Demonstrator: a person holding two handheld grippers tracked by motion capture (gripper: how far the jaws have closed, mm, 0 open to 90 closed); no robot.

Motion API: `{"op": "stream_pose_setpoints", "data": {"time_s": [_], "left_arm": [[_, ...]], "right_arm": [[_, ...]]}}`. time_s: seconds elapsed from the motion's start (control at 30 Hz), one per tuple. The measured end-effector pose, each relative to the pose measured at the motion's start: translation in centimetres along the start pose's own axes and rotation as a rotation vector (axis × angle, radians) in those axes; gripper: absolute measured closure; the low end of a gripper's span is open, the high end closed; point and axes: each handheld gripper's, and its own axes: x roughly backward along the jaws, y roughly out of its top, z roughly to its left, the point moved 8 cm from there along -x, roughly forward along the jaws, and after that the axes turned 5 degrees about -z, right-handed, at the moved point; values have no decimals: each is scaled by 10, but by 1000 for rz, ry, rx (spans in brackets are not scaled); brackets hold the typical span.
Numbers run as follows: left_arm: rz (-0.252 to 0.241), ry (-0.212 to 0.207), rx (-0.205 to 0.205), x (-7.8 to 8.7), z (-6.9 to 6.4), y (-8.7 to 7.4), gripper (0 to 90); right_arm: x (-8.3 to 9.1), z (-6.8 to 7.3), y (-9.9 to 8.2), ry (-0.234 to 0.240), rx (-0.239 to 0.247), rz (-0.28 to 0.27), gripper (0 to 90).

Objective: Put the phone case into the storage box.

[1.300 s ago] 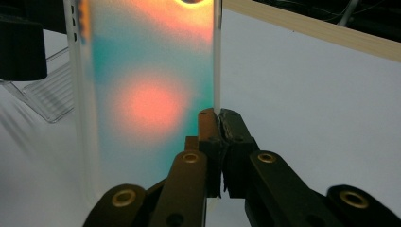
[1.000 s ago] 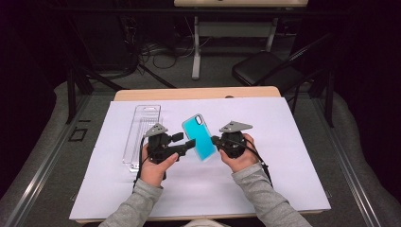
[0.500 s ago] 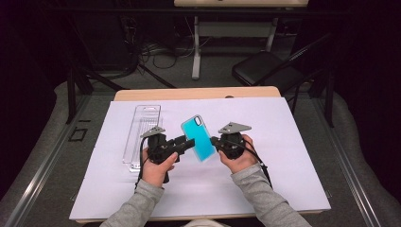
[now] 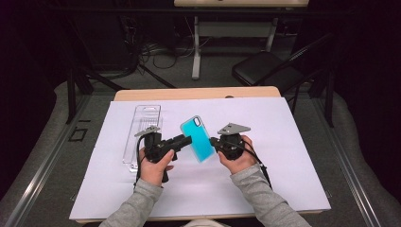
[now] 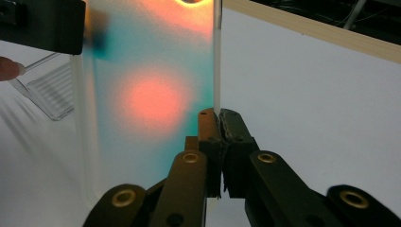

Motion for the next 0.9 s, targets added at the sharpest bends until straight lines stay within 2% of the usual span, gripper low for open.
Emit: {"op": "stream_pose_setpoints", "data": {"time_s": [0.33,0.4,0.9], "left_arm": [[18,-10,28,-4,1,-6,594],[22,-15,45,-4,0,-8,602],[33,-3,44,-9,1,-15,620]], "right_arm": [[0,1,0,4,6,0,881],[0,1,0,4,4,0,881],[-1,4,1,12,7,-8,881]]}}
